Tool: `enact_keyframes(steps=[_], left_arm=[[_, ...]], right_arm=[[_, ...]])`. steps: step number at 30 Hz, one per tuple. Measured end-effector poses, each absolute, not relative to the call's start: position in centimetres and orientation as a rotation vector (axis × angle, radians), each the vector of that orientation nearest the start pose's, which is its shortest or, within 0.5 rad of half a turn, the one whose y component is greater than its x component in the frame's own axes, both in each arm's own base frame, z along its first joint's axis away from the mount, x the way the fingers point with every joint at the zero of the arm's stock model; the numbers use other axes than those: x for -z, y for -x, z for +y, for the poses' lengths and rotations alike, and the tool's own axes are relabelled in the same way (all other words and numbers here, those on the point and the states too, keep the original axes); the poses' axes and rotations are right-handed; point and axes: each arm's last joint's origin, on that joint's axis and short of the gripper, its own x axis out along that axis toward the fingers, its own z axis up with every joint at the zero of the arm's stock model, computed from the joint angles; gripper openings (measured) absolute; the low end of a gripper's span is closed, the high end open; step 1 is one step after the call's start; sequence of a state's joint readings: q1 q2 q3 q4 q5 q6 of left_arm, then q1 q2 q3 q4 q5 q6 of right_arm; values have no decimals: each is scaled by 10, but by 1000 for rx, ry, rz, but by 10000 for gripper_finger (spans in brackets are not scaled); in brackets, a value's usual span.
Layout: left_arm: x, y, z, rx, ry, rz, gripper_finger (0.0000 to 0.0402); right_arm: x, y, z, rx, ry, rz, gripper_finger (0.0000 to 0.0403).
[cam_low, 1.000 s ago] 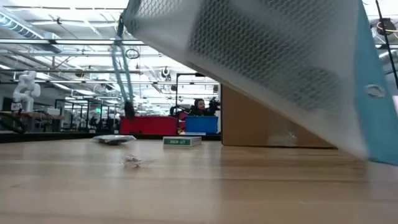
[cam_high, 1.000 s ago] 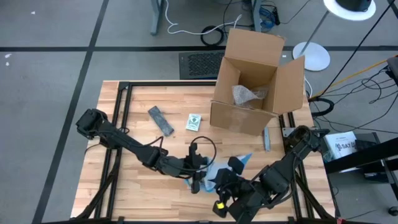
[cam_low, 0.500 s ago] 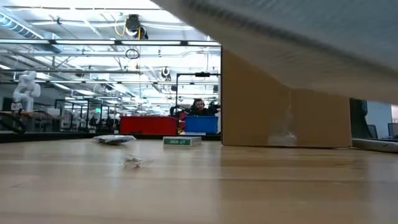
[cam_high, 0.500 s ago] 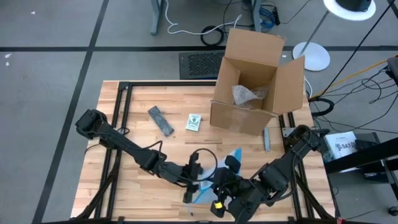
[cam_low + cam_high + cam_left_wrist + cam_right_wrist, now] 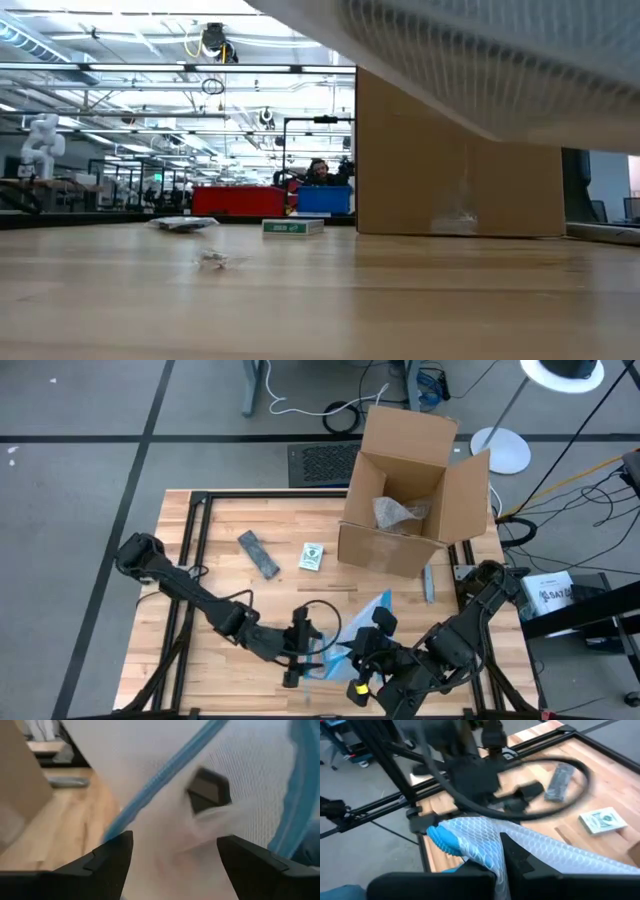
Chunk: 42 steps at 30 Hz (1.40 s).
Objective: Unpack boxes
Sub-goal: Put the earphones into the transparent zip bag, then put the socks into the transparent zip bag
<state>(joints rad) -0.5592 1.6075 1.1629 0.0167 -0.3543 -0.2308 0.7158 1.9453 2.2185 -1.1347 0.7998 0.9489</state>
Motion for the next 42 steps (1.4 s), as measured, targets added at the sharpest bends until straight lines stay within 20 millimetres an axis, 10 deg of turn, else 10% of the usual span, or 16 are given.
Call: enact_keyframes(steps=[20,42], left_arm=[[-302,-293,-180,138,72,366,294],[-247,-297,-185,105,151,709,294]], right_arm=[[-407,-307,242,372,-333,517,0],[-407,-307,242,367,-318,514,0]])
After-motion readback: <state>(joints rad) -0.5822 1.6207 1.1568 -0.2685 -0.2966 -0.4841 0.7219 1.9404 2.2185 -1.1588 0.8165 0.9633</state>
